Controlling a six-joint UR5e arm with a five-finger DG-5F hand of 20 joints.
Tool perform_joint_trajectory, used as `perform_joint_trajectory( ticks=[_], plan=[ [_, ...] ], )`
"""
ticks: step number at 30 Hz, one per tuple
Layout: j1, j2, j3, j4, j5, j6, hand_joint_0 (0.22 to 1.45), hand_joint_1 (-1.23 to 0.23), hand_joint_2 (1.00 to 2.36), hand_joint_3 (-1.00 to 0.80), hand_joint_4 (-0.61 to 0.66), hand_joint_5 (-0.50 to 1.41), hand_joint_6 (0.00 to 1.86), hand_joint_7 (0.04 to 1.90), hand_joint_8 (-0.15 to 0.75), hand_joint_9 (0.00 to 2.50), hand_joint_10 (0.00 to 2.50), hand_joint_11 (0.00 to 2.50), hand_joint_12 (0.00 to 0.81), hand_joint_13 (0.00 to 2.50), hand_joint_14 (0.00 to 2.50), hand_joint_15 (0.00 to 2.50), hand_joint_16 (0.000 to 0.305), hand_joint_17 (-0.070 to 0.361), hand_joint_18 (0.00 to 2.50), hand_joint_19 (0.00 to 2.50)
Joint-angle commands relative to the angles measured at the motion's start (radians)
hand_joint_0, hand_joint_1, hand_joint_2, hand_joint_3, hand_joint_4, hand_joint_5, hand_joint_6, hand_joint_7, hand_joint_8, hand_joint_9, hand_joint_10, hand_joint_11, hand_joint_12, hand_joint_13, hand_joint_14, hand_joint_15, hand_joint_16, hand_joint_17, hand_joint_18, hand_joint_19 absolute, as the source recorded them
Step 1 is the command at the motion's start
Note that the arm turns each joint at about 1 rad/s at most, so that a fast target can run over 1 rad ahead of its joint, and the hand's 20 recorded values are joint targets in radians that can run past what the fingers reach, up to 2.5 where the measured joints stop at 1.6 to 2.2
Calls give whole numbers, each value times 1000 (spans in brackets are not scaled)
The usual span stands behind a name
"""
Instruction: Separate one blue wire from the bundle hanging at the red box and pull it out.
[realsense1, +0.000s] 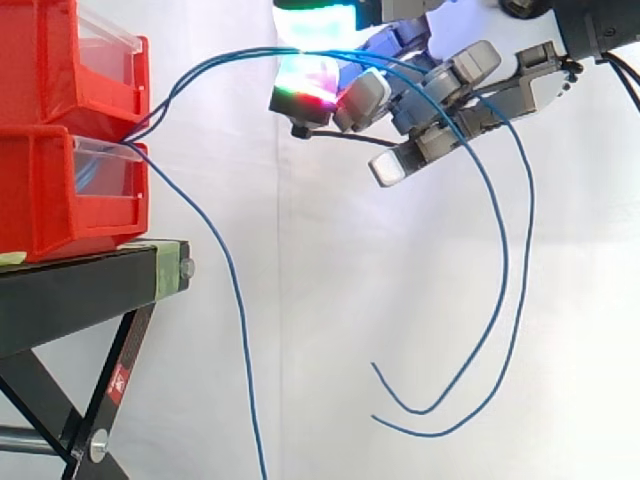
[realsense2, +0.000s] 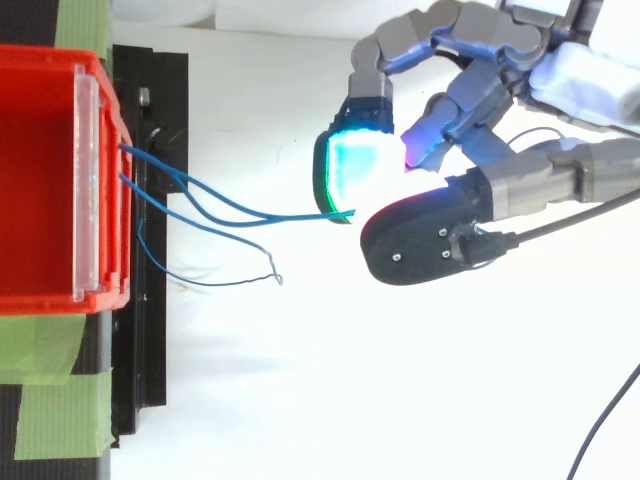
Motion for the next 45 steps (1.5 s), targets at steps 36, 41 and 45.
perform_joint_trajectory(
  ticks=[36, 41, 45],
  plan=[
    [0, 0, 1, 2, 0, 0, 609, -681, 1040, 116, 174, -180, 850, 1390, 378, 1396, 640, 1983, 373, 1382, 2440, 777, 52, 117, 1084, 1041],
    [0, 0, -1, 2, 0, 0, 605, -671, 1039, 96, 193, -184, 851, 1360, 396, 1402, 885, 1925, 369, 1377, 2500, 684, 48, 108, 1145, 1148],
    [0, 0, 1, 2, 0, -1, 606, -671, 1039, 91, 199, -185, 851, 1348, 414, 1420, 1170, 1855, 372, 1453, 2500, 640, 43, 97, 1240, 1285]
  ],
)
